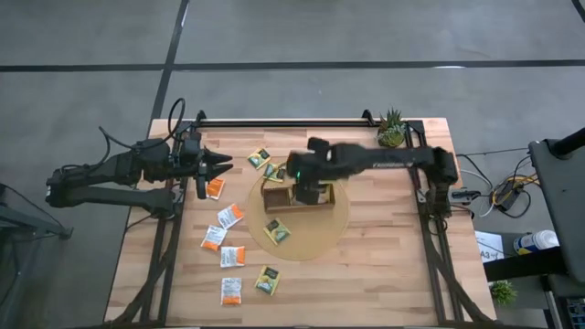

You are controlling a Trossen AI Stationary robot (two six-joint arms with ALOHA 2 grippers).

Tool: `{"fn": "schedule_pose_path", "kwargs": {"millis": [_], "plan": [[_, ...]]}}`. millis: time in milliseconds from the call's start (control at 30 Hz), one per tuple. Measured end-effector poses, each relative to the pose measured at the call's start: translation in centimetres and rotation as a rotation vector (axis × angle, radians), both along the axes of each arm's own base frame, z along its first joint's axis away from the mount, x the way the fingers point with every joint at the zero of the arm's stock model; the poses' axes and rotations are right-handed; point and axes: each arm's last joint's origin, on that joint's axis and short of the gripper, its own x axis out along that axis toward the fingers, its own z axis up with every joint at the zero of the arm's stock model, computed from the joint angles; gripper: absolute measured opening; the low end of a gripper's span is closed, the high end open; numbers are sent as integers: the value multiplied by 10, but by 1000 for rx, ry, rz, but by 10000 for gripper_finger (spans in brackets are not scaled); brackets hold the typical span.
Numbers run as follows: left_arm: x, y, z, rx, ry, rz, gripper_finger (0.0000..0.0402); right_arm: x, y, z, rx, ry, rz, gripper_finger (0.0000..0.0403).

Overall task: Pick & Place Tea
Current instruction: Put the yellow tea bag into the middle section of the wooden organizer

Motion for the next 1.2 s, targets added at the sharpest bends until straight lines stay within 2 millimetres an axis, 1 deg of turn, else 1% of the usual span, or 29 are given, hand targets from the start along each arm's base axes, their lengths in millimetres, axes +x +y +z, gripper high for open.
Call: {"fn": "schedule_pose_path", "kwargs": {"millis": [67, 200, 300, 367, 433, 567, 733, 800, 1000, 1200], "plan": [[0, 0, 0, 0, 0, 0, 108, -6, -13, 8, 42, -25, -19, 135], [0, 0, 0, 0, 0, 0, 108, -14, -33, 17, 15, -16, -8, 135], [0, 0, 0, 0, 0, 0, 108, -16, -46, 17, 14, 4, 32, 136], [0, 0, 0, 5, 2, 0, 108, -18, -55, 15, 65, 11, 61, 142], [1, 0, 0, 18, 9, -3, 108, -19, -65, 11, 115, 21, 93, 153], [4, 1, -2, 19, 22, 4, 108, -21, -85, 1, 132, 59, 142, 185], [8, 1, -4, 14, 40, 10, 108, -23, -109, -8, 180, 76, 259, 222], [10, 2, -4, 10, 42, 17, 108, -23, -118, -16, 205, 92, 289, 232], [14, 3, -5, -22, 41, 59, 108, -18, -139, -44, 208, 164, 353, 248], [18, 4, -7, -28, 54, 80, 108, -12, -156, -73, 223, 221, 395, 246]]}}
